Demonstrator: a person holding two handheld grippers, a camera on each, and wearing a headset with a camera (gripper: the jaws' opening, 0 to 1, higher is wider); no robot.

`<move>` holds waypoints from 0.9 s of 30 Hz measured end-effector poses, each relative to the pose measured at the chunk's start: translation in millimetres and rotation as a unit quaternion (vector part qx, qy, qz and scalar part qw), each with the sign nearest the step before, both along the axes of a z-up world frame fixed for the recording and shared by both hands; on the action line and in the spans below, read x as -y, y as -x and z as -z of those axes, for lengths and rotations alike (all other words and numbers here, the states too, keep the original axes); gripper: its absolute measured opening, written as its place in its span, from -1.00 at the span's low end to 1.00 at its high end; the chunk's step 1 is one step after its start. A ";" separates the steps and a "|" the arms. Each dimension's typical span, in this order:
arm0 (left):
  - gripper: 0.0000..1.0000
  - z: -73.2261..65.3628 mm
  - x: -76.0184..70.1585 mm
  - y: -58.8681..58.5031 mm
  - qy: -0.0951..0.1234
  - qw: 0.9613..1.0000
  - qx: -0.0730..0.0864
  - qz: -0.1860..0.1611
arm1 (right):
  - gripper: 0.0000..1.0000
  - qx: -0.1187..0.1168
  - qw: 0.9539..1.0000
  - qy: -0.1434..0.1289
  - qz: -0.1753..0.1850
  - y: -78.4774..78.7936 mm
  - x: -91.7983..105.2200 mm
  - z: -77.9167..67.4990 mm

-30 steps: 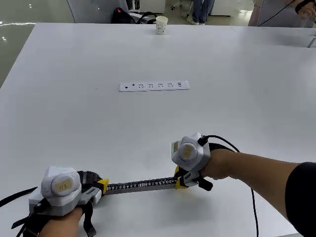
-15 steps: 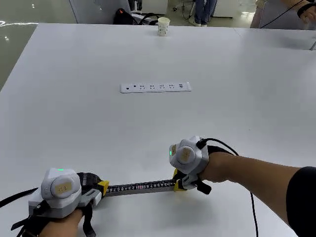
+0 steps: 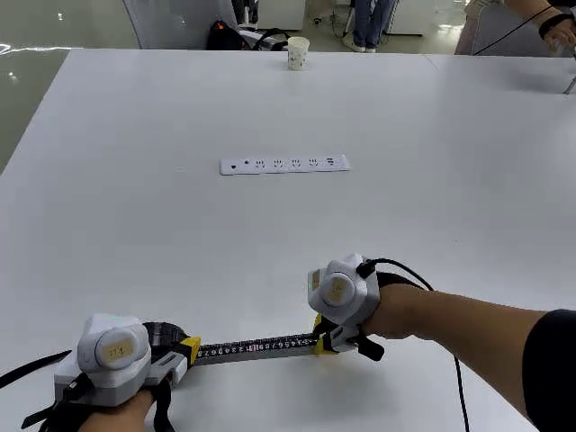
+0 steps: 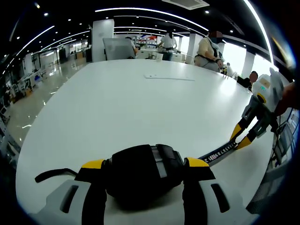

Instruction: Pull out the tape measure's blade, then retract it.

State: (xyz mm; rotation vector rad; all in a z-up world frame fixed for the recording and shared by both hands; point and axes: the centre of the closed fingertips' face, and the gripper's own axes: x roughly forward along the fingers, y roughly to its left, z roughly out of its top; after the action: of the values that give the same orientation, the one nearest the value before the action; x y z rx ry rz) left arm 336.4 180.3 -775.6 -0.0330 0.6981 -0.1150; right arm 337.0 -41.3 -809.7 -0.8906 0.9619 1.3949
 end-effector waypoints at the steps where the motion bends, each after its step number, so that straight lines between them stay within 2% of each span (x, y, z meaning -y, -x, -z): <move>1: 0.22 0.0 -0.1 0.0 0.000 1.000 0.000 0.000 | -0.80 0.000 1.000 -0.001 -0.001 0.4 -0.8 -0.5; 27: 0.22 0.1 -0.2 0.5 0.000 1.000 -0.004 -0.001 | -0.80 0.000 1.000 0.003 -0.008 1.5 -13.2 0.4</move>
State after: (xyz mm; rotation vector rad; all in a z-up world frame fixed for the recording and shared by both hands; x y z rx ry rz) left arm 335.8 180.5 -775.6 -0.0353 0.7055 -0.1127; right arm 335.5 -28.1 -810.1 -0.9049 0.9608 1.4055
